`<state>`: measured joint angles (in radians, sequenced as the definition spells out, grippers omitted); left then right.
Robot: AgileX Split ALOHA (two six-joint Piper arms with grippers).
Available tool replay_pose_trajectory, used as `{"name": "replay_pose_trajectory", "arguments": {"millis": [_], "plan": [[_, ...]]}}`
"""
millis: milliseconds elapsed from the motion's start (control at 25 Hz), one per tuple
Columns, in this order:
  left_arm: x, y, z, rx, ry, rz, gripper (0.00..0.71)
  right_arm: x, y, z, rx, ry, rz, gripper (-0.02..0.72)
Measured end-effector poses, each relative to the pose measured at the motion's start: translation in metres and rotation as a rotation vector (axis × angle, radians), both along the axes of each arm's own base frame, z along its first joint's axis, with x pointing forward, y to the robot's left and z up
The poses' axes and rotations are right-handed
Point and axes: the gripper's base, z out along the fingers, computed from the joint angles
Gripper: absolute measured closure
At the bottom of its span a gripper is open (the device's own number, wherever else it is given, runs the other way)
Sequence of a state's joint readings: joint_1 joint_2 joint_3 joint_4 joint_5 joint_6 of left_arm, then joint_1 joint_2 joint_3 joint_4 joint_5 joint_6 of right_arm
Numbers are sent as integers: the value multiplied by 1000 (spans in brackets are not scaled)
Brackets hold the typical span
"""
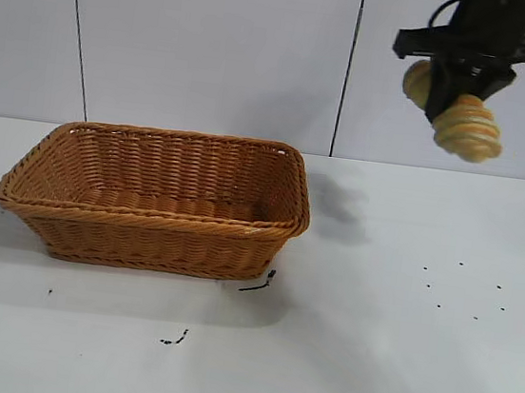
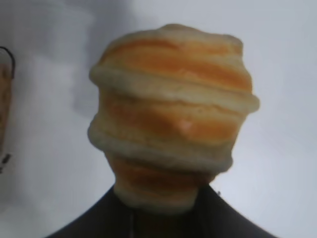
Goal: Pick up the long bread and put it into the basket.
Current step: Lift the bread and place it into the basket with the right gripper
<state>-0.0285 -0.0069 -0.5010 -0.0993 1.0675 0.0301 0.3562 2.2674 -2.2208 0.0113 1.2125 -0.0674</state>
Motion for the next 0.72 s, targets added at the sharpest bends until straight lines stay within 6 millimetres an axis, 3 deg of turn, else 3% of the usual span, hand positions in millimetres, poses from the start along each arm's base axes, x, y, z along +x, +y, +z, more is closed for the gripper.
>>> {"name": "replay_pose_trajectory", "arguments": {"millis": [120, 320, 520, 720], "plan": [[0, 0, 0, 0, 0, 0, 12, -16, 42, 6, -21, -36, 174, 535], [0, 0, 0, 0, 0, 0, 12, -40, 89, 0, -105, -65, 476, 535], [0, 0, 0, 0, 0, 0, 12, -55, 118, -3, -205, -154, 824, 535], [0, 0, 0, 0, 0, 0, 12, -58, 132, 0, -246, -276, 1082, 538]]}}
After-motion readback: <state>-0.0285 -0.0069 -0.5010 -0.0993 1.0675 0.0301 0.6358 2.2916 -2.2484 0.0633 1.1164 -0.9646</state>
